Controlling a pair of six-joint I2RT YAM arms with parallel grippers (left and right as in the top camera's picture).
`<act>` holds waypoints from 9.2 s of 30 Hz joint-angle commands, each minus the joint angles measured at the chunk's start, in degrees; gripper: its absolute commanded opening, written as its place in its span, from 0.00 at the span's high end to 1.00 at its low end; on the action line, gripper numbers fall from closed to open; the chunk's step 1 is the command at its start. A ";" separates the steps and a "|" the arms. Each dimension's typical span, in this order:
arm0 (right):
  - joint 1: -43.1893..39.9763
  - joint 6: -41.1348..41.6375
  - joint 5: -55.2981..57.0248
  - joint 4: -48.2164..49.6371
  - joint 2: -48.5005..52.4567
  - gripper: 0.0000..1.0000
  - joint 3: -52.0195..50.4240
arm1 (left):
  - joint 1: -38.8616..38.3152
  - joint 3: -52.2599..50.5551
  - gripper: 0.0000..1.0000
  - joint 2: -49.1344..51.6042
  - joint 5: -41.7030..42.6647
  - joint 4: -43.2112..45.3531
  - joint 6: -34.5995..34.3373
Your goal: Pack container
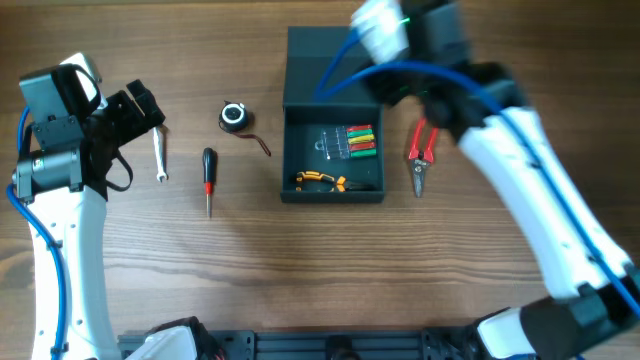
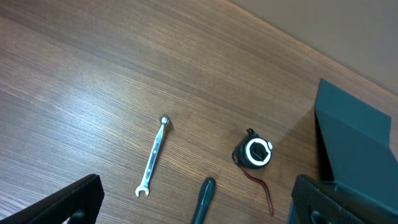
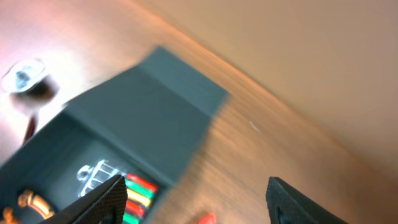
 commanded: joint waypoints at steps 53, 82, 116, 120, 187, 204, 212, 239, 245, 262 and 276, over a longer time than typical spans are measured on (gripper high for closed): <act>-17.38 37.75 -3.32 12.55 16.81 0.74 -32.96 | 0.33 1.36 0.00 0.28 -0.57 0.00 0.92; -15.65 20.72 -6.84 -6.25 9.03 0.96 -6.71 | 0.33 1.36 0.00 0.28 -0.57 -0.02 0.92; 12.79 -34.07 -19.56 -10.88 26.43 0.79 0.42 | 0.33 1.36 0.00 0.28 -0.57 -0.02 0.92; 12.79 -33.18 -18.64 -10.32 26.43 0.62 0.42 | 0.33 1.36 0.00 0.28 -0.57 -0.02 0.92; -30.80 35.26 -7.10 -13.92 11.87 0.00 5.97 | -18.99 40.35 0.05 51.36 -6.38 -23.58 18.93; -30.77 35.28 -7.10 -13.92 11.87 0.00 5.97 | -21.03 40.33 0.07 58.88 -6.10 -20.02 18.75; -30.77 35.28 -7.10 -13.92 11.87 0.00 5.97 | -20.90 40.28 0.09 60.48 -6.12 -19.26 18.73; -30.77 35.28 -7.10 -13.92 11.87 0.00 5.97 | -20.90 40.30 0.39 62.55 -6.14 -22.34 18.71; -30.80 35.30 -7.08 -13.92 11.87 0.00 5.97 | -20.90 40.37 0.47 61.48 -6.34 -22.27 18.91; -30.77 35.28 -7.10 -13.92 11.87 0.00 5.97 | -21.94 40.37 0.71 41.53 -6.75 -23.28 18.88; -30.77 35.28 -7.08 -13.92 11.87 0.00 5.97 | -48.11 40.24 0.87 35.50 -4.42 -27.91 26.18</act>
